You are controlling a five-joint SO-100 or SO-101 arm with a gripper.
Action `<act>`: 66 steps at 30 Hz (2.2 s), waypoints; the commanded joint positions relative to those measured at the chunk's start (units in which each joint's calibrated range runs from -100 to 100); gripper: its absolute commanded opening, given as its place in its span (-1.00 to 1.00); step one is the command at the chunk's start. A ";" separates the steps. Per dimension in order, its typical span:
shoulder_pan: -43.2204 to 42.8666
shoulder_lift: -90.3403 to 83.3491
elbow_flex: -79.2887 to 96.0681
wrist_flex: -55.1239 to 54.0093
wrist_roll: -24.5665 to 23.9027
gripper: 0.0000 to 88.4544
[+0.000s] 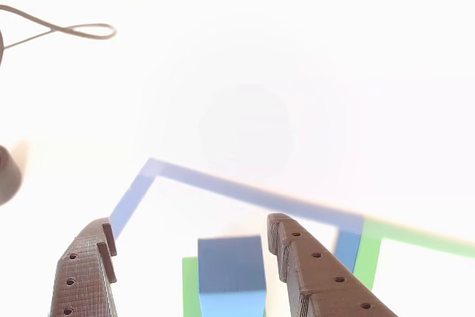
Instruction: Tower of hanoi
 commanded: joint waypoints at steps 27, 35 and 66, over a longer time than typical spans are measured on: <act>19.70 -37.83 -93.41 144.03 -11.83 -1.00; 29.57 -35.89 -97.86 146.70 -9.81 -1.00; 50.28 -58.18 -36.50 108.24 0.00 -0.41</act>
